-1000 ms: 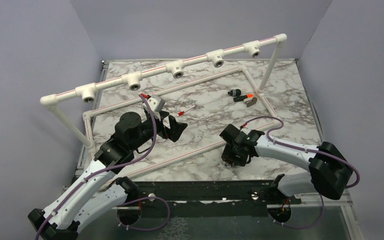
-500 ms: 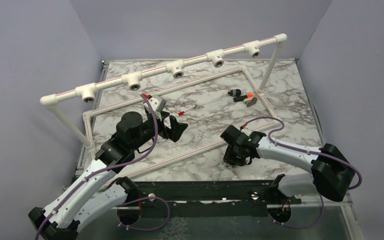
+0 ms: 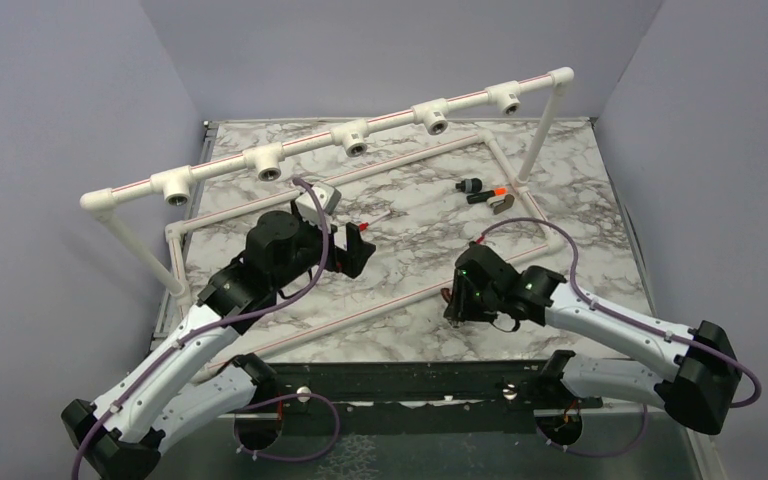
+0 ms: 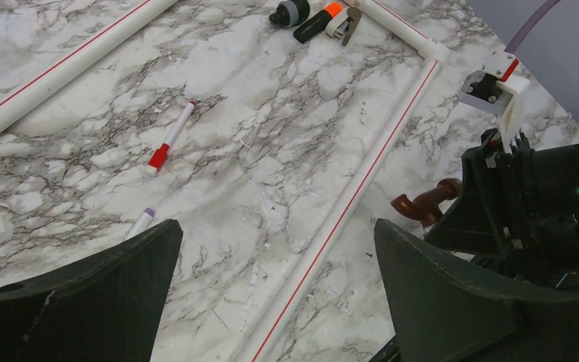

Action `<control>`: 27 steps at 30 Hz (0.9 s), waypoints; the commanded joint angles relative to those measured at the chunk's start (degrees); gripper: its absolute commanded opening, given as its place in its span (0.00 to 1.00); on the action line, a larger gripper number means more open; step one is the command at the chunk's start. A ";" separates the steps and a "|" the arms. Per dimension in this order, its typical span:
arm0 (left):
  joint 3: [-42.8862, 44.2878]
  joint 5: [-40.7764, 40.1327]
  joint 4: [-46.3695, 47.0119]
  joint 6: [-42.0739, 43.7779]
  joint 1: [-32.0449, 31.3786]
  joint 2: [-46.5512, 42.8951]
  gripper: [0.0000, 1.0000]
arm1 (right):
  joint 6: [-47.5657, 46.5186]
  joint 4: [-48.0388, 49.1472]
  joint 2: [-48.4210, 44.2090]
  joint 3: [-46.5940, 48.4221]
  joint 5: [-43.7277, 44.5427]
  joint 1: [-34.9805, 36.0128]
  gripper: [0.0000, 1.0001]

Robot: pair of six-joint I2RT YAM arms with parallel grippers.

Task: Install the water faucets

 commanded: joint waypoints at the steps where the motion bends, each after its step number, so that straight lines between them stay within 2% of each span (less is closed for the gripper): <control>1: 5.26 -2.29 -5.25 -2.18 -0.21 0.98 0.99 | -12.00 2.51 -0.43 5.37 -2.90 1.42 0.01; 16: 9.93 -2.32 -14.94 -4.43 -0.23 0.19 0.99 | -48.98 17.51 0.19 13.61 -18.55 6.27 0.00; 23: 10.44 1.08 -16.99 -5.12 -0.20 0.06 0.99 | -73.43 18.38 0.81 12.77 -30.47 9.19 0.01; 27: 10.70 4.74 -18.03 -5.09 -0.20 0.18 0.99 | -90.72 14.08 0.56 13.04 -38.49 9.89 0.00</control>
